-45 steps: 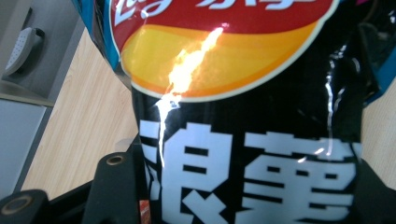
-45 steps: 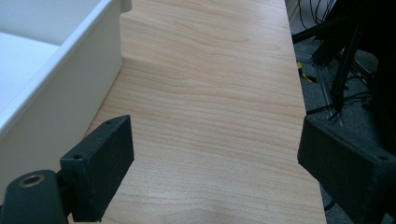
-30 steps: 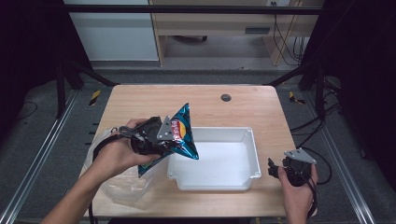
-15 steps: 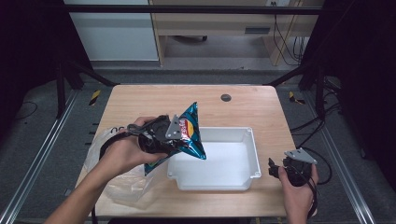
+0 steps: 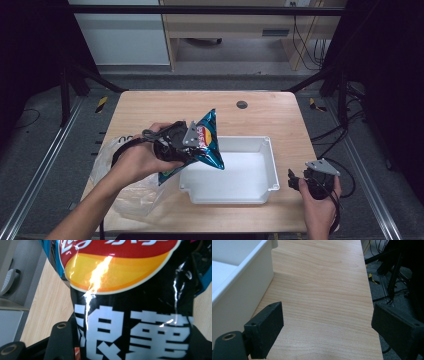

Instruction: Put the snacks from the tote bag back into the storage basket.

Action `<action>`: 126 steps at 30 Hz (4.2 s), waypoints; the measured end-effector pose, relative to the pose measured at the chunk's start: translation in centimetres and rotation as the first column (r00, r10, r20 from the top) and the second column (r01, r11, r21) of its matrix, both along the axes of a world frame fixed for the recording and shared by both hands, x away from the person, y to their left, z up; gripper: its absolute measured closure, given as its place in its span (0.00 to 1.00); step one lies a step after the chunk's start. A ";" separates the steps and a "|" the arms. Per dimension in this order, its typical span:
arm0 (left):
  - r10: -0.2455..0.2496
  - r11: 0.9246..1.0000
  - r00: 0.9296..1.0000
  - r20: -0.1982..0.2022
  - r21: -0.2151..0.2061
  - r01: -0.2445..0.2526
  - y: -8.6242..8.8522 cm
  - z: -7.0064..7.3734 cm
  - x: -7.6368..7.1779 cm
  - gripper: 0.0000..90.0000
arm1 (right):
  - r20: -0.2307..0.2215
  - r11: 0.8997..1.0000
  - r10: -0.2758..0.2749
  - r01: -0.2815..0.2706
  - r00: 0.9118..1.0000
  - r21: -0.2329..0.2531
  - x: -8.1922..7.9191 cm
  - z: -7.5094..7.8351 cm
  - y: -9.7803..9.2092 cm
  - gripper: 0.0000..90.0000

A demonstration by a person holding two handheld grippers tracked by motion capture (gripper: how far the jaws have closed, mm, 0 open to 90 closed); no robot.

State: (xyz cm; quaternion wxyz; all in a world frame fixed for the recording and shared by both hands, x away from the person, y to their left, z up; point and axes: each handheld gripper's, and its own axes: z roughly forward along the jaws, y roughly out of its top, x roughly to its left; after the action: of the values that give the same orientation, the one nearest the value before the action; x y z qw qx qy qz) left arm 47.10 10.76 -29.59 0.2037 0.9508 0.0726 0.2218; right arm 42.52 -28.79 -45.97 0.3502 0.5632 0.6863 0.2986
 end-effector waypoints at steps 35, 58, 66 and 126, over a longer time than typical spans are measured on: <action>-0.024 0.999 0.999 -0.023 0.030 0.025 -4.3 -2.1 2.8 0.48 | 0.011 1.000 -0.021 0.021 1.000 -0.012 0.1 0.0 -0.5 0.12; -0.029 0.999 0.998 -0.055 0.016 0.030 -6.7 -4.1 2.9 0.48 | 0.025 1.000 -0.015 0.016 1.000 -0.027 -0.1 0.2 0.0 0.12; -0.045 0.999 0.997 -0.059 0.016 0.046 -7.5 -4.4 2.6 0.48 | 0.027 0.999 -0.017 0.018 0.999 -0.028 -0.1 0.2 0.0 0.11; -0.119 0.990 0.988 -0.102 0.064 0.126 -9.6 -9.7 3.1 0.48 | 0.042 0.999 -0.019 0.021 0.999 -0.044 -0.1 0.2 0.1 0.10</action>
State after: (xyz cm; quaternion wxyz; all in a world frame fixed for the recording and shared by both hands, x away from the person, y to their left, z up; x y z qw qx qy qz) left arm 50.18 1.12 -39.29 0.1793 0.9698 0.0161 0.1644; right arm 42.42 -28.71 -45.80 0.3798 0.5558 0.6796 0.2915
